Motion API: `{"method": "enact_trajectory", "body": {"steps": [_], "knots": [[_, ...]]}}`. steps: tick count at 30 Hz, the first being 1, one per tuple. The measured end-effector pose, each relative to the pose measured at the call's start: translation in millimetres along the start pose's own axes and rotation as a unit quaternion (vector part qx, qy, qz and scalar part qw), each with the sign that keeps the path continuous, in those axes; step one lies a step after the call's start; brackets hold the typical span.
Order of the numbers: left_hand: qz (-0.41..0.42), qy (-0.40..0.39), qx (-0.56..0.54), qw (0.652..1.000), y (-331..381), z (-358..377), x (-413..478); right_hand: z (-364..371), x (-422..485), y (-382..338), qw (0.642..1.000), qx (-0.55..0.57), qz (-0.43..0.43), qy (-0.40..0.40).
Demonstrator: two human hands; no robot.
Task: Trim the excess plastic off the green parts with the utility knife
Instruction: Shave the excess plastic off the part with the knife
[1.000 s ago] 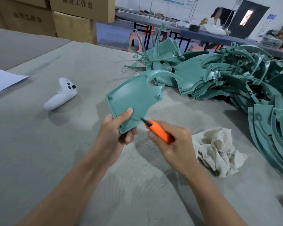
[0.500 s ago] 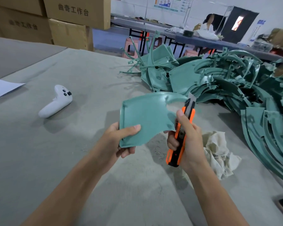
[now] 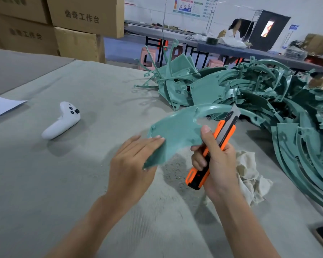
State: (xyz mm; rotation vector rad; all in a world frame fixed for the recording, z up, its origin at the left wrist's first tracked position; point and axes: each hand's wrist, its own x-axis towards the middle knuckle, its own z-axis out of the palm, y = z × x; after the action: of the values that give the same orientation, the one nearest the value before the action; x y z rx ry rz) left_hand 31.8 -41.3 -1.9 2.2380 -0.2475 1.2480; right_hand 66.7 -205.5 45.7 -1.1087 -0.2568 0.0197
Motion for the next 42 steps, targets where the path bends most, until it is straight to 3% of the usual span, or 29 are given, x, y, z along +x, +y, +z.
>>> {"method": "enact_trajectory", "body": {"steps": [3,6,14,22,42], "knots": [[-0.085,0.042,-0.033,0.995,8.5,-4.3,2.8,-0.6,-0.2,-2.7,0.999,-0.025,-0.028,-0.039],[-0.138,0.051,-0.014,0.989,11.8,-6.3,5.7,-1.7,-1.4,-3.4,0.99,-0.125,-0.068,-0.022],[-0.168,0.016,-0.005,0.986,10.8,-4.1,4.3,-3.6,-3.8,9.6,0.943,-0.324,-0.056,-0.055],[-0.13,0.007,-0.022,0.991,14.5,-2.0,1.9,-6.5,0.8,13.4,0.935,-0.336,-0.096,-0.064],[-0.152,0.029,-0.038,0.987,12.7,-3.8,1.4,-1.1,-2.1,16.4,0.939,-0.297,-0.104,-0.138]]}}
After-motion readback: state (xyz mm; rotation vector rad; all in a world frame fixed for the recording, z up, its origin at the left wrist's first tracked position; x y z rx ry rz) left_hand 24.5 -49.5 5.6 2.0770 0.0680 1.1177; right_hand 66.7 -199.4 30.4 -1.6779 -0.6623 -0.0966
